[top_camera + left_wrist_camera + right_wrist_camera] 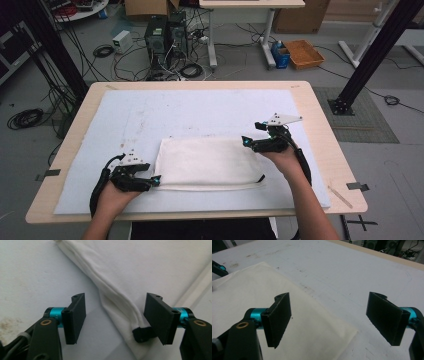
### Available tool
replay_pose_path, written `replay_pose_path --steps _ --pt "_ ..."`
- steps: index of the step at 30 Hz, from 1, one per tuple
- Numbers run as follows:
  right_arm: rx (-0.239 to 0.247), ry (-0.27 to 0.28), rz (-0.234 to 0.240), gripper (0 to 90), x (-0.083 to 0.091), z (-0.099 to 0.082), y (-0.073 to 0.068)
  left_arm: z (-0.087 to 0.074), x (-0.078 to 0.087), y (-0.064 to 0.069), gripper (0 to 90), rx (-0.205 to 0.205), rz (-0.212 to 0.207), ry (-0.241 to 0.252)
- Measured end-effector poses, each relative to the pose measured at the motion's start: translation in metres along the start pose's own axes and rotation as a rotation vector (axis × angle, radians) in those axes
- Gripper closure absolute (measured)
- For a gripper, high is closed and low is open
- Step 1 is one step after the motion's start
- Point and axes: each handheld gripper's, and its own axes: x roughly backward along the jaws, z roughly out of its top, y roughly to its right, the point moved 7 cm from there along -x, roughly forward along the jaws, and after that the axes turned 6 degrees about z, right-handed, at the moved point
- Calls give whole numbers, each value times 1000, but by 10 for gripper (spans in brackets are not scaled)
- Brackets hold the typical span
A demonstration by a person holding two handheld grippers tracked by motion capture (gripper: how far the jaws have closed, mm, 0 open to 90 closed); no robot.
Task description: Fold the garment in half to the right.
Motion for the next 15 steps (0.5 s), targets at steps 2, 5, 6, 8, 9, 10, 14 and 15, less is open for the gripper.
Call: replay_pose_path --steps 2,5,6,8,9,10,14,15 --pt "7 -3 0 205 0 1 -2 -2 1 2 347 3 -11 14" --pt "16 -9 3 205 -2 2 -5 -3 2 6 357 -12 -17 10" --pt "20 -12 4 205 -3 2 -6 -4 2 7 359 -25 -12 5" --pt "28 -20 4 205 -5 3 -8 -4 2 11 362 -49 -2 -4" --pt "29 -24 5 205 -6 3 -10 -4 2 12 368 -57 6 -7" --pt "36 -26 7 205 -7 4 -11 -4 2 12 387 -70 12 -10" --pt "58 -33 15 205 -11 11 -18 -4 4 13 512 -76 -6 2" --pt "63 -39 16 205 -13 13 -19 -4 4 14 546 -89 -18 1"
